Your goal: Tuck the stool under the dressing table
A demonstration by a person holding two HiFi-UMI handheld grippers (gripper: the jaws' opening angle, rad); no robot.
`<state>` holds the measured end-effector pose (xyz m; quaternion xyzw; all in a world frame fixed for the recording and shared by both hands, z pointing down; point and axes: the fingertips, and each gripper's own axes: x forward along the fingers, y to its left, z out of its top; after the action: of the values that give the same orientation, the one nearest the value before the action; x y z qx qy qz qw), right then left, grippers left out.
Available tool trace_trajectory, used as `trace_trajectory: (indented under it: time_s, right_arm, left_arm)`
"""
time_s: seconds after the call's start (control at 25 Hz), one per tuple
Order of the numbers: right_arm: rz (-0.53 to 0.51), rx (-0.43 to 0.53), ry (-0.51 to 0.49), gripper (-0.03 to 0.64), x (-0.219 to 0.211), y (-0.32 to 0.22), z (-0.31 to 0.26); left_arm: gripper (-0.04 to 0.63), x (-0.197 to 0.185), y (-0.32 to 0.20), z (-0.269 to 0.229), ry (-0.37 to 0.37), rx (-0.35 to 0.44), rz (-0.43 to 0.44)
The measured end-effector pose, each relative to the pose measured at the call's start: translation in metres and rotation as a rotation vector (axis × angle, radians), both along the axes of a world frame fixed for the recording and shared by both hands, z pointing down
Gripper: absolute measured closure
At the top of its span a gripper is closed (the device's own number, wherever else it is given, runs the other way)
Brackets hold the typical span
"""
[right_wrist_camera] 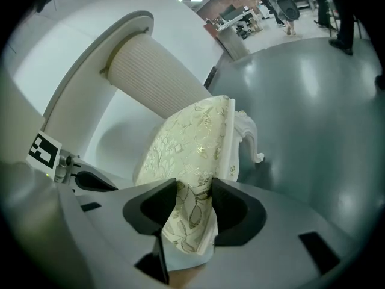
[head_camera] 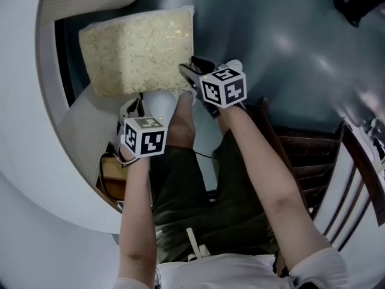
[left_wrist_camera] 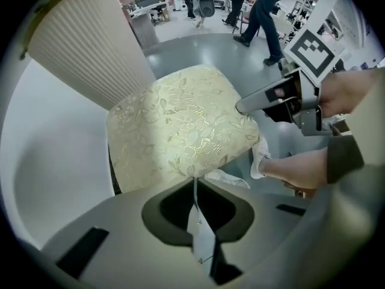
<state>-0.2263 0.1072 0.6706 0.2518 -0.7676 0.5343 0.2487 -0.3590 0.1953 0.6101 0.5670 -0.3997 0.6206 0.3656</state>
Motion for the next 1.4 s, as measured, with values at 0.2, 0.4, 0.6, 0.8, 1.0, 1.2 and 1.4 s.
trace_trajectory:
  time_s: [0.2, 0.4, 0.6, 0.8, 1.0, 1.2, 1.4]
  right_arm:
    - [0.059, 0.0, -0.009, 0.434, -0.001, -0.001, -0.002]
    - [0.109, 0.001, -0.04, 0.439, 0.0, -0.002, -0.004]
    - [0.111, -0.009, -0.095, 0.437, -0.001, -0.002, -0.005]
    - [0.133, -0.005, -0.142, 0.439, -0.001, -0.001, -0.003]
    - [0.119, 0.005, -0.179, 0.445, 0.0, -0.002, -0.003]
    - [0.097, 0.008, -0.209, 0.449, -0.001, 0.0, 0.001]
    - [0.083, 0.013, -0.233, 0.454, -0.004, -0.001, 0.003]
  left_arm:
    - [0.578, -0.006, -0.006, 0.001, 0.01, 0.003, 0.007]
    - [0.578, -0.003, -0.012, 0.0, 0.002, 0.012, 0.014]
    - [0.578, 0.026, -0.013, -0.001, -0.01, 0.013, 0.005]
    - [0.578, 0.058, 0.006, 0.005, -0.034, -0.01, 0.044]
    - [0.578, 0.075, 0.013, 0.007, -0.063, -0.007, 0.029]
    - [0.578, 0.088, 0.013, 0.009, -0.082, 0.016, 0.006]
    - [0.578, 0.102, 0.015, 0.012, -0.087, 0.021, -0.007]
